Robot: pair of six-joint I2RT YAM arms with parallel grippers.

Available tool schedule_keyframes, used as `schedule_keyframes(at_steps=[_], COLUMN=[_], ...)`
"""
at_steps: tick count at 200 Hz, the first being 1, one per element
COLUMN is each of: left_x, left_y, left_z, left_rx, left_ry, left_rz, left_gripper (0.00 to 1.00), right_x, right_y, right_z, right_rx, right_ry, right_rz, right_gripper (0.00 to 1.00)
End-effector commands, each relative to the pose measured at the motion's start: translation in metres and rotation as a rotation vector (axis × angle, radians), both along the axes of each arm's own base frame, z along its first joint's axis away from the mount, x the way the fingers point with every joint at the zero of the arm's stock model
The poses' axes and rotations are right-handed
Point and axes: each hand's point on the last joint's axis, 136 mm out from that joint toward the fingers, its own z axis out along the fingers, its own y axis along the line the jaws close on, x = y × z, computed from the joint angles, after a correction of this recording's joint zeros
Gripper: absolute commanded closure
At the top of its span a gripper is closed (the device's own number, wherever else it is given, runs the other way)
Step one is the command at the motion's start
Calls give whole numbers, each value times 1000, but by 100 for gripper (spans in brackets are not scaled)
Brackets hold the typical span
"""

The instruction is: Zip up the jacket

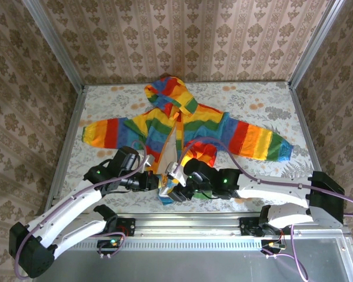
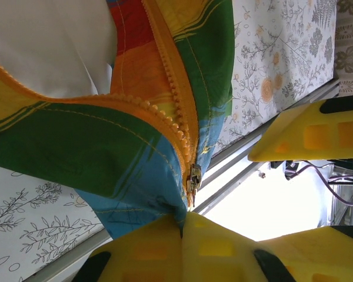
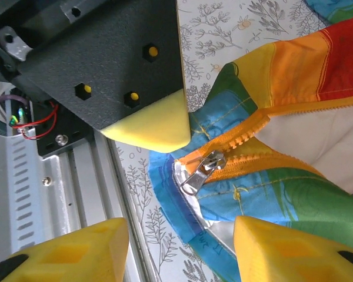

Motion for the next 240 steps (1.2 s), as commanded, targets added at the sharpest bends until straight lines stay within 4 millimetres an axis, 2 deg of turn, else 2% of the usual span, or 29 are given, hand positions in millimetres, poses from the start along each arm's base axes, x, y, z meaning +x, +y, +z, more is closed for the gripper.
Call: schedule_keyframes(at_steps=[1,28,37,41,78,89,109,130,172,217,240], left_x=[0,1,1,1,1,0,-1,-3,-5,-5,-5], left_y=[-6,-9,-9,-10,-11,-11,-8,-7,-6,-7,-7], left_z=[11,13,13,13,14,14,13,13,15,17,17], left_rx=[-28,-35,-34,-32,-20,-17,-4,6,4,1,-2], left_ry=[-23,-33,-35,-35,-44,-45,-45,-46,-51,-55,-56], left_rz=[-21,-25,-27,-28,-39,-43,-46,-55,-63,-68,-72], left_gripper=[100,100,100,100,100,100,100,100,100,100,100], right_x=[8,8,8,8,11,11,14,18,19,19,20], right_y=[7,13,15,16,21,21,18,11,2,4,6], right_z=[5,-2,1,-8,-15,-18,-20,-22,-29,-30,-27], right_rx=[-22,-57,-55,-78,-106,-113,-123,-129,-151,-146,-136], right_ry=[-57,-56,-61,-52,-50,-45,-55,-81,-102,-99,-109], right_rz=[3,33,43,45,52,53,34,7,-4,1,-1], right_gripper=[49,49,49,48,48,53,67,76,84,86,81])
